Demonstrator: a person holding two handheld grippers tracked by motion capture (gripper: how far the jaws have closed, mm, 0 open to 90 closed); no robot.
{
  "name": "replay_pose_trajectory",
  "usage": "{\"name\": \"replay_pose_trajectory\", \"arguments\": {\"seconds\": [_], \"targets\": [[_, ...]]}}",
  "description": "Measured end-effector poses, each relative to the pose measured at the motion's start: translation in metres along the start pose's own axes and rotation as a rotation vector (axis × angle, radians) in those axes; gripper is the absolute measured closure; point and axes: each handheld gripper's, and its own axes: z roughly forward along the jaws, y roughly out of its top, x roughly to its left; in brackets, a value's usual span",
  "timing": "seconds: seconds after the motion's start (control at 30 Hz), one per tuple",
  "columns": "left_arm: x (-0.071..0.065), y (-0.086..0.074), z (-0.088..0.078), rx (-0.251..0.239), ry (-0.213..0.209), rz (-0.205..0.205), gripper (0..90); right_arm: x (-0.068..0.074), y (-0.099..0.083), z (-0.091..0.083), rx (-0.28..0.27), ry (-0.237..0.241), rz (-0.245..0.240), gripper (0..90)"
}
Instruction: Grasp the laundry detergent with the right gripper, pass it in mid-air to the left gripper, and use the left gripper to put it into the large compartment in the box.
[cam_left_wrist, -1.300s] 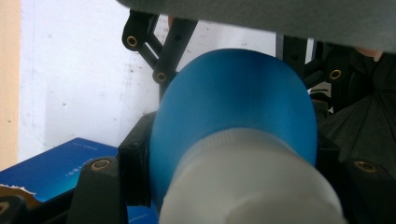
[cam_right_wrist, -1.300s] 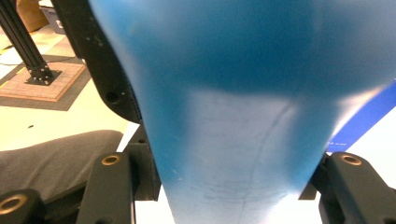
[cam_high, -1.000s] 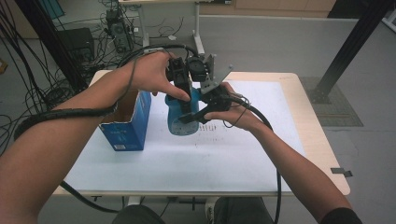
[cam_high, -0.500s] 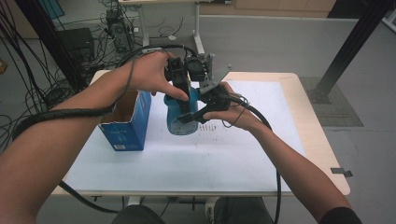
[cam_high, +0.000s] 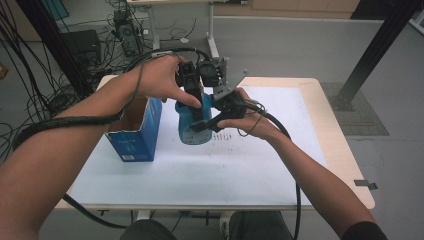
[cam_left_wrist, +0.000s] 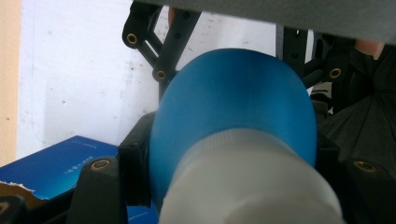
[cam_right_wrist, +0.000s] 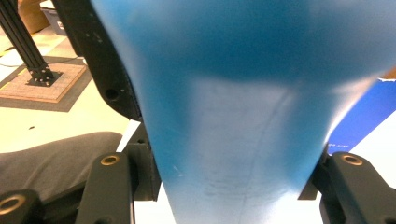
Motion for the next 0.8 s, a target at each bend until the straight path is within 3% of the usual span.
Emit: {"name": "replay_pose_trajectory", "arguments": {"seconds": [0.8], "targets": [[-0.0013, -0.0003, -0.0031, 0.007, 0.003, -0.004, 37.2, 0.0012, 0.0011, -0.0010, -0.011, -0.004, -0.008, 41.7]]}}
